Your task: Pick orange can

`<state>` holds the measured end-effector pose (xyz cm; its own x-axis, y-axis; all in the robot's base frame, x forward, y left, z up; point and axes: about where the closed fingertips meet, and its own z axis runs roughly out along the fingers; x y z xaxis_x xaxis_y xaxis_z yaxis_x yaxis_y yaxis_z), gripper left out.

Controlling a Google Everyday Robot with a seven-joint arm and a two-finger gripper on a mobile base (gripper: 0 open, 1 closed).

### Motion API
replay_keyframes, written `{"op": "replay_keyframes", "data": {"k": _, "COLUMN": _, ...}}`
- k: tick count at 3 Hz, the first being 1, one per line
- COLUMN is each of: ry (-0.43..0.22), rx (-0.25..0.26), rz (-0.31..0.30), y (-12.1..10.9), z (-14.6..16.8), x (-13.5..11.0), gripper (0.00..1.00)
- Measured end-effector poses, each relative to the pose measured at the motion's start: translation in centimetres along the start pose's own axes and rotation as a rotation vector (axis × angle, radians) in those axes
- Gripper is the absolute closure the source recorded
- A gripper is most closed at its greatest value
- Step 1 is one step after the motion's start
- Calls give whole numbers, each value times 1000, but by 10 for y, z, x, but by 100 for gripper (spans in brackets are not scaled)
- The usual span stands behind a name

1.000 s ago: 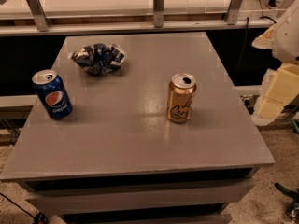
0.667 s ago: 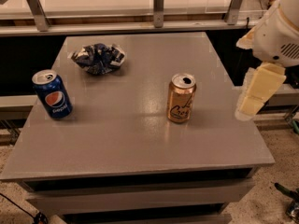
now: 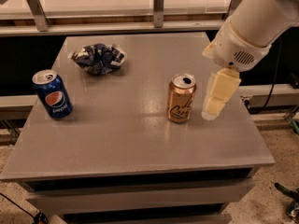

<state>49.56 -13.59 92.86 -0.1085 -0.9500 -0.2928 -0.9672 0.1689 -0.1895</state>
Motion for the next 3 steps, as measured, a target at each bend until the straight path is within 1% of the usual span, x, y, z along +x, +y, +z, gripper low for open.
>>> {"op": "replay_keyframes", "data": {"k": 1, "ry": -38, "rx": -54, "rz": -40, "y": 4, "z": 20, "x": -23, "gripper": 0}}
{"op": "replay_keyframes", "data": {"k": 2, "ry": -72, "rx": -91, "rz": -69, "y": 5, "z": 34, "x": -42, "gripper": 18}}
{"op": "replay_keyframes", "data": {"k": 3, "ry": -100, "rx": -129, "rz": -89, "y": 7, "z": 43, "x": -53, "gripper": 42}}
